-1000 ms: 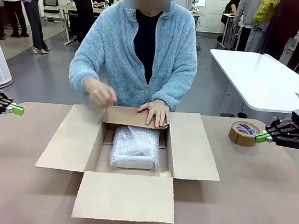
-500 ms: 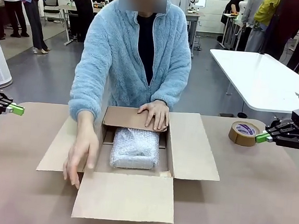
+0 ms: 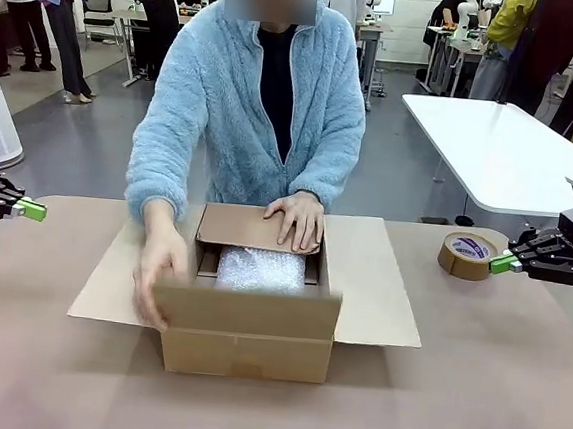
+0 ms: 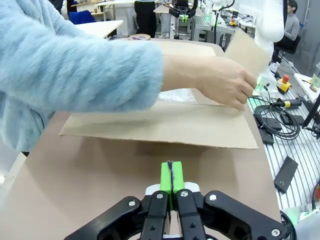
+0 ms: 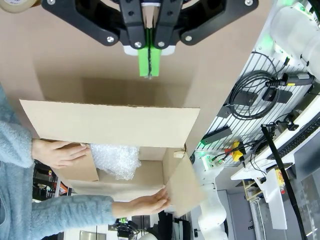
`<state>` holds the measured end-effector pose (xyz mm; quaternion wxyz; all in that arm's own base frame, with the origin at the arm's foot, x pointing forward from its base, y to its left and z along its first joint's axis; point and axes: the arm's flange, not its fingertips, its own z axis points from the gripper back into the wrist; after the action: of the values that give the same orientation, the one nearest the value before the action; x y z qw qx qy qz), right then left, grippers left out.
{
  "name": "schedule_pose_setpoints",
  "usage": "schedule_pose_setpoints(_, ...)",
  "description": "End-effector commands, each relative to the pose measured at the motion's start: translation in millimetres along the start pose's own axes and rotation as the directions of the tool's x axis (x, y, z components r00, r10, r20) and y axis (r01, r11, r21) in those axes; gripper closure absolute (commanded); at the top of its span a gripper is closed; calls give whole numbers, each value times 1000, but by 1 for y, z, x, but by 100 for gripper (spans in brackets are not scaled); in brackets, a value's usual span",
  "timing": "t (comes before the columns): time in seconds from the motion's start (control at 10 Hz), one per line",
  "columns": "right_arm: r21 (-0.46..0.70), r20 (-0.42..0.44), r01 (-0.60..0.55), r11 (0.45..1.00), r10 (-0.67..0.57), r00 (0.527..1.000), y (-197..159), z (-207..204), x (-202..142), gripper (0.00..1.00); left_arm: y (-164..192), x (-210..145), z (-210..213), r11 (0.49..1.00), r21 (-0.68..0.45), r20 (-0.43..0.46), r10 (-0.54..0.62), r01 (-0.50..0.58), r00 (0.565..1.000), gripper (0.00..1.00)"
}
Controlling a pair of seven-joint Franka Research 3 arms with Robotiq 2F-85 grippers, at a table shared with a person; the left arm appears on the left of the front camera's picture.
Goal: Wrap the clocks to prevent damage.
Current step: Push the right (or left) flap of the Package Box to close it.
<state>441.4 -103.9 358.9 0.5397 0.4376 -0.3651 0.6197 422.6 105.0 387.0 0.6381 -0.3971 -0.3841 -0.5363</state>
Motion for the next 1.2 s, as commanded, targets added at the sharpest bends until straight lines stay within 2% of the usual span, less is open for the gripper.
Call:
schedule_pose_setpoints(0.0,3,4,0,1000,0,1000,1,-1,0,99,-3,1,0,1000,8,1,-2,2,1000,100)
schedule_pose_setpoints(1.1,3,4,0,1000,0,1000,1,-1,0,99,-3,1,0,1000,8,1,-2,2,1000,100)
